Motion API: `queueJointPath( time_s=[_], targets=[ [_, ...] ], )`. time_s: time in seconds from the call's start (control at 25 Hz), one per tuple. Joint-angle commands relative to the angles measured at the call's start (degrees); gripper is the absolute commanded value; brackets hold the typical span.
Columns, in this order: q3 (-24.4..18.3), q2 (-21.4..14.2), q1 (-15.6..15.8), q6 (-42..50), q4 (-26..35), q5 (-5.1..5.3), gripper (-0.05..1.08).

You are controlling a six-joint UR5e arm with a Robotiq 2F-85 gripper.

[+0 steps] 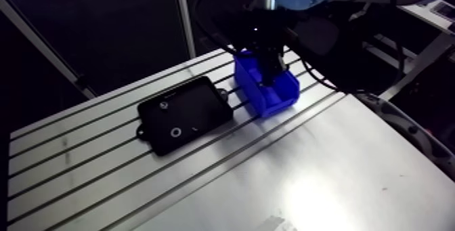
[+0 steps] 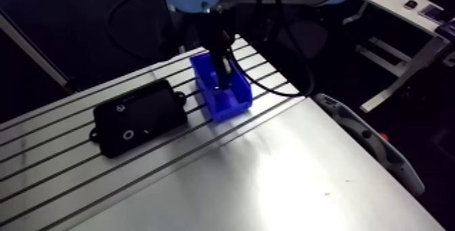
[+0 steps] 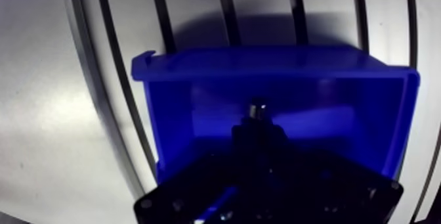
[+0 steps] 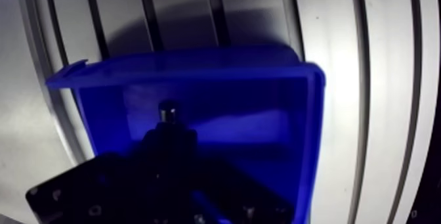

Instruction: Pick up the M10 bolt from the tray and put it into the blue bin.

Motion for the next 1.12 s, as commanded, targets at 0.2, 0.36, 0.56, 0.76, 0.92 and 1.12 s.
queueJointPath(
  time_s=[0.2,0.36,0.56,0.76,0.92,1.12],
  targets=[
    [0.59,0.79,0.14,0.41,-1.56,-1.36,0.88],
    [0.67,0.79,0.14,0.41,-1.65,-1.36,0.54],
    [0.76,0.79,0.31,0.49,-1.65,-1.36,0.26],
    [1.55,0.17,0.4,0.32,-1.74,-2.07,0.01],
    [1.38,-1.67,0.4,0.23,-1.3,-3.21,0.01],
    [0.59,-6.07,0.49,1.28,2.04,-2.95,0.01]
  ],
)
